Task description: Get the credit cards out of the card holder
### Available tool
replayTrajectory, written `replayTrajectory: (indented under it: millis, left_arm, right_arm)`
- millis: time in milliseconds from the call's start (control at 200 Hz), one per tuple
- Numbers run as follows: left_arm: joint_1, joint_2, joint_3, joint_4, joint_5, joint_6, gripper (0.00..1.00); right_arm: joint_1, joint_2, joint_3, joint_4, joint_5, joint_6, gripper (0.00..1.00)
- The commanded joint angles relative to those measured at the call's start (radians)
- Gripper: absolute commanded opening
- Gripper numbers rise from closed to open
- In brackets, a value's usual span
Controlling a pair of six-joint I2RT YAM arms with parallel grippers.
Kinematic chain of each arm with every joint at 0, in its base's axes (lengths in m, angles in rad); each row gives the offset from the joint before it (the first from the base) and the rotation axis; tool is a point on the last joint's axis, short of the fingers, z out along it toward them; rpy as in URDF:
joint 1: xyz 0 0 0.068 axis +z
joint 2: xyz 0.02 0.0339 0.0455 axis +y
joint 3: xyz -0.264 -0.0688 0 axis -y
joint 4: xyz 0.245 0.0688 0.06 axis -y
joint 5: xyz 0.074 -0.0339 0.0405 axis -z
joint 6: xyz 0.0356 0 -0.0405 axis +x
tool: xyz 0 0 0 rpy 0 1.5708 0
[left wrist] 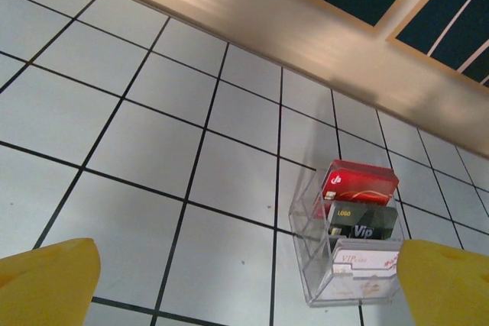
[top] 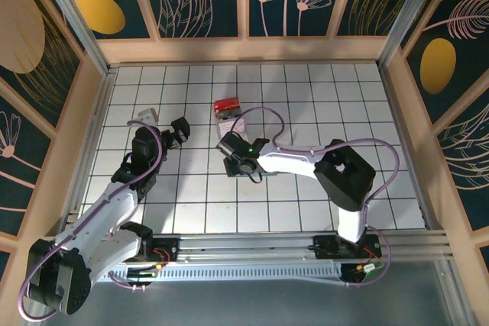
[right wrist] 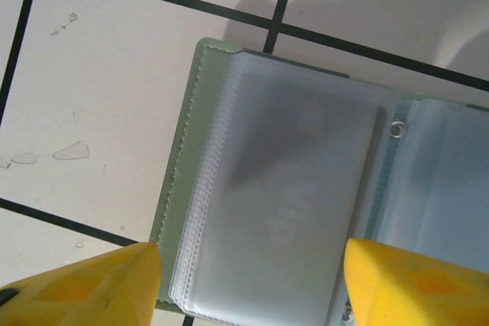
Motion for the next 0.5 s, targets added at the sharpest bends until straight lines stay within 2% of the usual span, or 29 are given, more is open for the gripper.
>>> replayTrajectory:
  millis: [0,495]
  left_arm:
    - [-0.002,0.02,-0.009,0.042,-0.026,-0.03,0.99]
    - [-0.002,0.026,-0.014,0.049,-0.009,-0.031,0.99]
  right_arm:
    - [0.002,0.028,0.041,-0.044,0.027,0.005,0.67]
    - [-0.023,0.042,0.0,-0.033,0.016,0.03,0.66]
